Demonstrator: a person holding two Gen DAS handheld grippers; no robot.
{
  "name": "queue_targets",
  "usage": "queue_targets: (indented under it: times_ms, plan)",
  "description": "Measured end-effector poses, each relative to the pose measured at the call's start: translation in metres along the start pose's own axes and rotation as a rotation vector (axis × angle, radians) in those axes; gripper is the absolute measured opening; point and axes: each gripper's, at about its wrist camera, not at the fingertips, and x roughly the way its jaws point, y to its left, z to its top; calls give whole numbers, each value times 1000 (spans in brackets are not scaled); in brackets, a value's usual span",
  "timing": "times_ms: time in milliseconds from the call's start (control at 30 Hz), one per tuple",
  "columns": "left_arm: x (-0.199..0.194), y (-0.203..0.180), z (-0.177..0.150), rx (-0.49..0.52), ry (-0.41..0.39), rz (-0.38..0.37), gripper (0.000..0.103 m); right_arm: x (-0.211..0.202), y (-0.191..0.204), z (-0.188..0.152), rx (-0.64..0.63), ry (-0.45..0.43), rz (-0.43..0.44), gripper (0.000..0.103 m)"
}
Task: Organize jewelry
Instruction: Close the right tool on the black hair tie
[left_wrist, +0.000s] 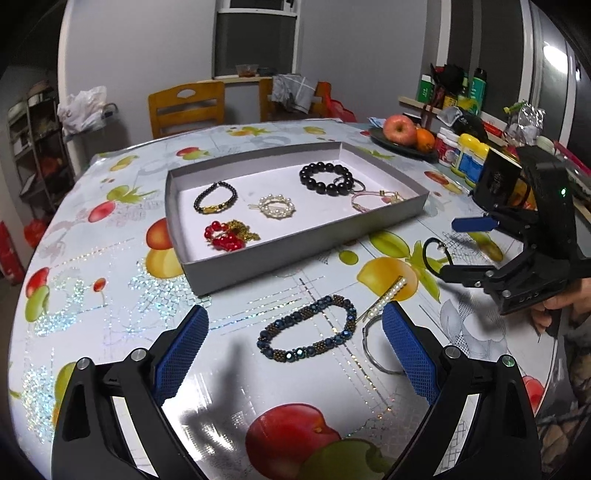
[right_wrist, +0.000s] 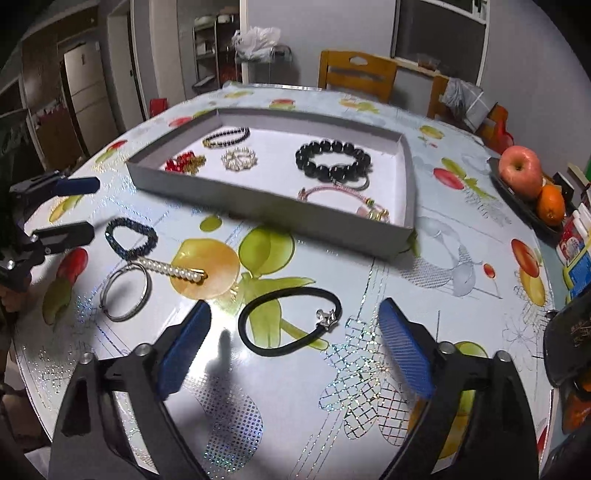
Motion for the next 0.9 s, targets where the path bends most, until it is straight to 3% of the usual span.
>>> queue_targets:
  times_ms: [233, 300, 400, 633, 767, 900]
  plan:
    - [-1, 8, -1, -47, -2, 4, 95, -2, -7, -1, 33, -10, -8, 77]
    - [-1, 9, -1, -52, -4, 2, 95, -4, -13, -1, 66, -18, -12, 72]
    - [0, 10, -1, -55, 2, 7, 95, -2, -24, -1, 123, -6, -35, 55]
    - [0, 12, -1, -60, 7, 9, 95, 6, -14, 0, 74, 34, -80, 51]
    - [1, 12, -1, -59, 11, 10, 95, 6, -17, -1, 81, 31, -26, 20]
    - [8, 11, -1, -57, 46, 5, 95, 6, -11, 0, 52, 30, -22, 13]
